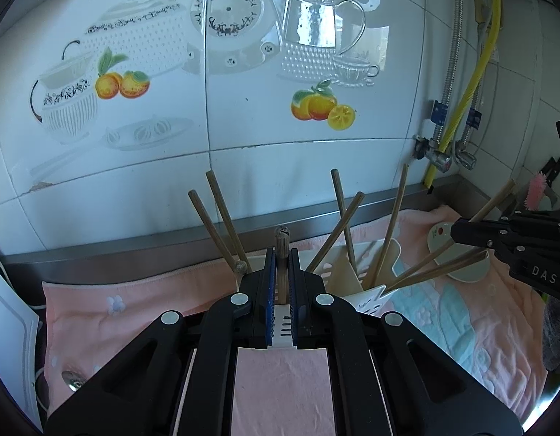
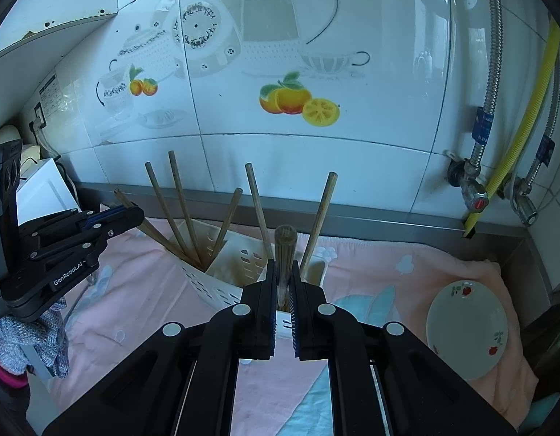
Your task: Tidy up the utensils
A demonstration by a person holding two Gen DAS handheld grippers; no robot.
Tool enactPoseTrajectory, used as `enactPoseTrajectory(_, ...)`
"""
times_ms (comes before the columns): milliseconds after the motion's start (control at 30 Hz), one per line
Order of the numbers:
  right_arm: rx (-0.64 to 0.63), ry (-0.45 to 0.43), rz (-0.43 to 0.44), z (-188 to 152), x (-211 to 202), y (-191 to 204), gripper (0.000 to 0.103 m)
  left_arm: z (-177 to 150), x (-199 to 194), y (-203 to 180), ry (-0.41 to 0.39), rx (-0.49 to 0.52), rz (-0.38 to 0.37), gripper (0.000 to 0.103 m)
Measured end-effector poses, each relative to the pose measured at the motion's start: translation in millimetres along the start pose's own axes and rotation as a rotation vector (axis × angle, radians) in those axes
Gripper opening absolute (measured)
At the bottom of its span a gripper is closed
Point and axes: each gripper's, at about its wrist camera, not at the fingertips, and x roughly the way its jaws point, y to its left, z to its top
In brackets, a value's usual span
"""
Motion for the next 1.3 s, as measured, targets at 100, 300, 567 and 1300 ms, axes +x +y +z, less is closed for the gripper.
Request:
enactPoseTrajectory(100,0.002,0.000,0.001,-0.7,0.7,-0.3,0.006,-0.4,-0.6,1.1,0.002,-0.003,0.000,0.006)
enactPoseTrajectory(300,0.010,-0.004,0.004,-1.3,1.4,-0.9,0.007,-1.2,-2.5,1.4,0.003,-0.007,-0.002,0.008)
enactPoseTrajectory(567,0.017,-0.020,0.004,-0.6,-7.1,-0.7,0.013,-2.8,-11.9,2.4,-0.011,-0.014,0.001,0.022)
enactPoseTrajectory(1300,0.015,-0.086,-0.027,-39.6,-66.9,9.7,0.056,-50.4,-75.4,-0.4,-0.055,-0.012,0.030,0.074)
